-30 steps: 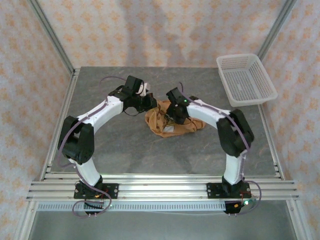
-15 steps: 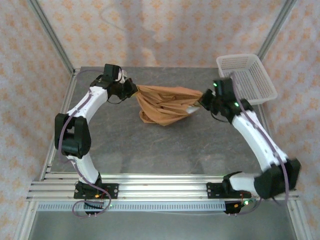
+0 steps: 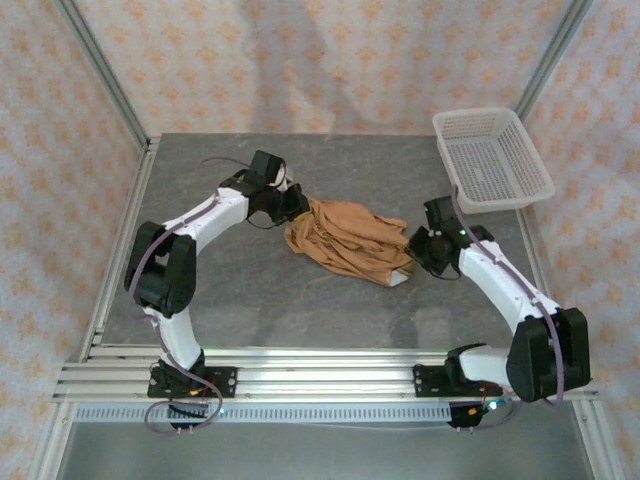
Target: Fold the inside-out t-shirt
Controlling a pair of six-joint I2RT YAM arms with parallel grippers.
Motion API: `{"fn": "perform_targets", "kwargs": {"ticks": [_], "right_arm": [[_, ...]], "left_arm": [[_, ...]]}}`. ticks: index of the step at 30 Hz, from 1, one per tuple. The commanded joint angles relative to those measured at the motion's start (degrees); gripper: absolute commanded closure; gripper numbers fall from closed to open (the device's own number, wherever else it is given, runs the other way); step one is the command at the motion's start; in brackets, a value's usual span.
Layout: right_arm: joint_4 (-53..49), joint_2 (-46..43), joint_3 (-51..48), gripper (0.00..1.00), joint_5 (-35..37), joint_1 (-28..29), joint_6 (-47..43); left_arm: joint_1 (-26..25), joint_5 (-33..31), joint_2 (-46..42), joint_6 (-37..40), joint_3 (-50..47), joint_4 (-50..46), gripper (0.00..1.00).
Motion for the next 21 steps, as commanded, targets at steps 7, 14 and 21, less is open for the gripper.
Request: {"fn": "perform_targets", "kwargs": {"ticks": [7,14,21], "right_arm": [[7.2,12.1,9.6,0.70,1.5,13.1,0.6],[12.5,23.5,13.5,0.64,-1.4,16.4,7.7],[16.7,28.7,15.1,0.58,4.7,16.4,12.3]], "left_arm": [[0.0,-2.4,0.6,0.0,5.0,-1.4,1.00],[0.0,-2.8,0.2,1.0,5.9,-3.3,1.00],[0.1,-2.5,-0.3,1.5,4.9,-3.4,1.00]]}}
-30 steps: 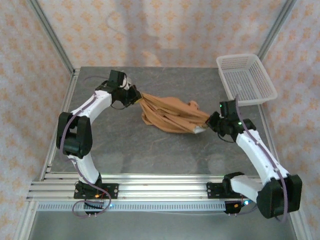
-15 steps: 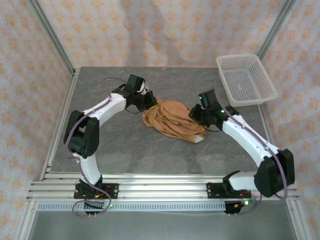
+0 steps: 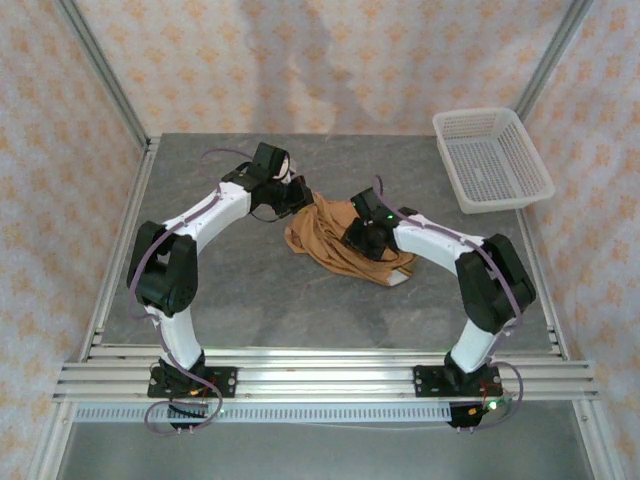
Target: Fold the inside-out t-shirt
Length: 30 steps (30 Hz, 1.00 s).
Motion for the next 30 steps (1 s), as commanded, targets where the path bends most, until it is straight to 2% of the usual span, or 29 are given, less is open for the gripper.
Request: {"fn": "perform_targets", "kwargs": {"ticks": [1,2,3,4,5,6,7,10,14,18,21,26,30], "right_arm": [[2.1,3.0,4.3,0.57,5.3,0.0,2.1],[1.6,4.1,5.5,0.58,6.1,0.0,1.7],[0.8,4.9,6.6,0.63,7.0,0.0,1.1],[0.2,5.6,7.5,0.72,7.5,0.0,0.8],[-0.9,5.9,8.5,0.87,7.5,-0.1,0.3],[-2.2,5.6,9.5,0.98,7.1,-0.1,-0.4],[-3.7,4.7,10.2,1.00,6.5,-0.1,-0.9],[-9.8,-0.6,12.6,1.00,2.9,-0.1,-3.1],[-16.8,-11.9,15.0,1.00,-1.1,-0.4,-4.9],[-15.5,-21.7,13.5,1.00,-6.1,-2.4,-2.3],[-12.7,-25.6,12.2,1.00,-10.1,-3.9,-0.1],[-8.3,-24.8,9.2,1.00,-15.3,-9.5,1.2],[-2.9,-15.5,9.1,1.00,-17.5,-16.5,0.1]], "left_arm": [[0.4,-0.9,-0.7,1.6,0.4,-1.3,1.00],[0.4,-0.8,-0.8,1.7,0.4,-1.4,1.00],[0.4,-0.8,-0.9,1.9,0.4,-1.5,1.00],[0.4,-0.8,-1.0,2.0,0.4,-1.7,1.00],[0.5,-0.8,-1.1,2.2,0.5,-1.9,1.00],[0.6,-0.7,-1.2,2.4,0.5,-2.1,1.00],[0.8,-0.7,-1.2,2.6,0.5,-2.3,1.00],[1.7,-0.8,-1.1,3.3,0.7,-2.9,1.00],[2.6,-1.2,-0.3,4.2,1.9,-3.5,1.00],[2.6,-0.4,0.8,3.4,1.6,-1.4,1.00],[2.5,-0.1,1.3,2.6,0.2,0.4,1.00],[2.3,-0.9,1.3,3.7,-1.2,0.1,1.00],[2.0,-1.3,0.7,3.6,-2.1,0.9,1.00]]}}
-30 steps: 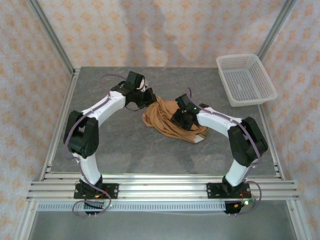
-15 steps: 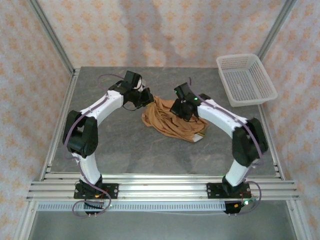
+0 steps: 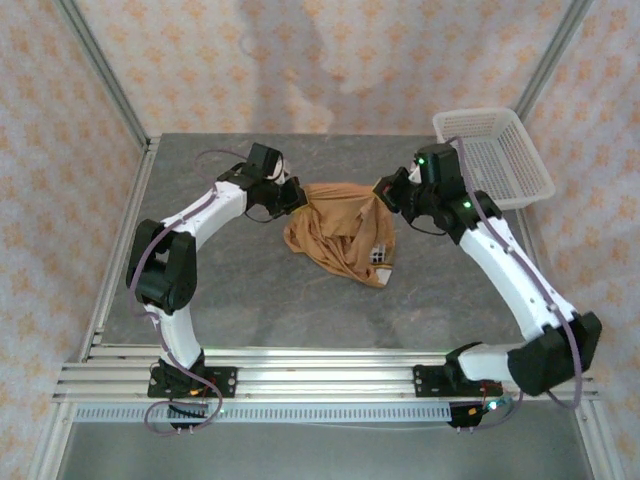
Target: Fold the inside-out t-shirt
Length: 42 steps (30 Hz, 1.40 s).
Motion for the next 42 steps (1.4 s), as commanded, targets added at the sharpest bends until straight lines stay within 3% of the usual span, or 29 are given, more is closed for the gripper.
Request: {"fn": "perform_targets", "kwargs": {"ticks": [1,4,6,10,14,17,21,33,35,39,42], "right_arm": [[5.4,9.9,0.9,1.00,-2.9,-5.4,-0.8],[-0.7,22.0,10.4,0.97,1.2,-8.9,-5.6],[-7.2,26.5,16.1,0.77,5.8,-8.8,-9.6],[-9.7,23.2,13.0,0.64,13.2,-5.3,-12.3],[-4.4,17.5,3.2,0.61,15.8,1.9,-11.1],[-0.8,18.1,-0.1,0.62,15.6,6.6,-9.6],[-2.1,22.8,1.4,0.62,16.7,11.3,-10.4],[-2.3,30.9,5.6,0.63,17.7,12.7,-12.4],[-3.1,32.1,7.2,0.69,17.7,12.7,-12.5],[-4.0,31.5,8.5,0.98,18.1,12.7,-11.4],[-4.7,28.8,8.7,1.00,17.3,12.6,-10.1]], "left_arm": [[-0.4,-1.5,0.5,0.8,-0.6,1.3,1.00],[-1.1,-1.1,2.4,0.3,1.2,0.8,1.00],[-1.5,-0.6,2.7,0.0,2.0,0.7,1.00],[-1.6,-0.7,2.6,0.7,2.4,-0.2,1.00],[-1.5,-0.5,2.7,1.3,3.1,-1.4,0.86],[-1.4,-0.5,2.4,1.8,3.4,-2.5,0.74],[-0.9,-0.7,1.5,2.0,2.9,-3.6,0.70],[2.2,-0.5,-3.1,2.4,-2.5,-3.5,0.66],[3.0,-0.4,-4.3,2.8,-4.0,-3.8,0.66],[4.7,-0.9,-7.5,3.8,-9.1,-3.9,0.66],[5.6,-0.9,-9.5,4.2,-13.9,-2.8,0.65]]}}
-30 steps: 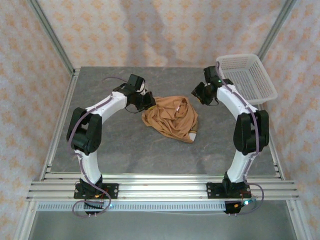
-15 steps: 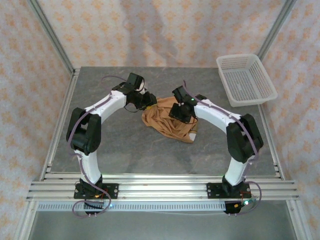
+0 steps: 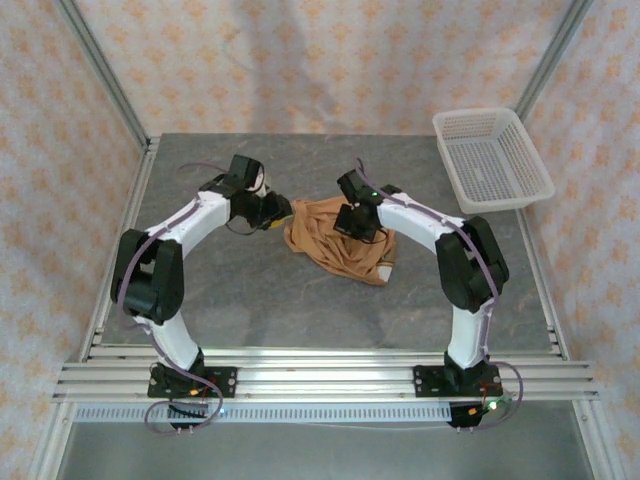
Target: Fold the inside-out t-shirt
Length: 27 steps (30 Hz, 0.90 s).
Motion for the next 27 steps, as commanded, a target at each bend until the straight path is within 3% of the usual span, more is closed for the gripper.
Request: {"fn": "perform_targets", "kwargs": {"ticks": [1,11,21,23,25,27], "right_arm": [[-2.6,-4.5,2.0,1.00,1.3,-0.1,1.2],[-1.4,-22.1,-3.6,1.00,-1.3,-5.8,4.5],[-1.1,-24.2,-4.7,1.00,-2.9,-7.0,4.9],[-1.3,-24.5,-4.5,1.00,-2.7,-7.2,4.7],[-1.9,-25.0,-4.0,1.00,-2.7,-7.9,4.3],[-4.3,-25.8,-2.5,1.00,-3.1,-10.2,2.9]], "left_arm": [[0.9,-0.7,-2.9,1.8,-4.5,-0.1,0.65],[0.6,1.6,1.2,-1.3,-10.0,9.1,0.60],[-2.9,2.0,9.3,-5.5,-6.1,14.2,0.59],[-3.6,0.9,11.8,-5.8,-4.6,13.7,0.71],[-3.6,0.5,12.4,-6.2,-3.6,13.4,0.96],[-2.6,-0.3,11.0,-5.3,-1.6,10.4,1.00]]}}
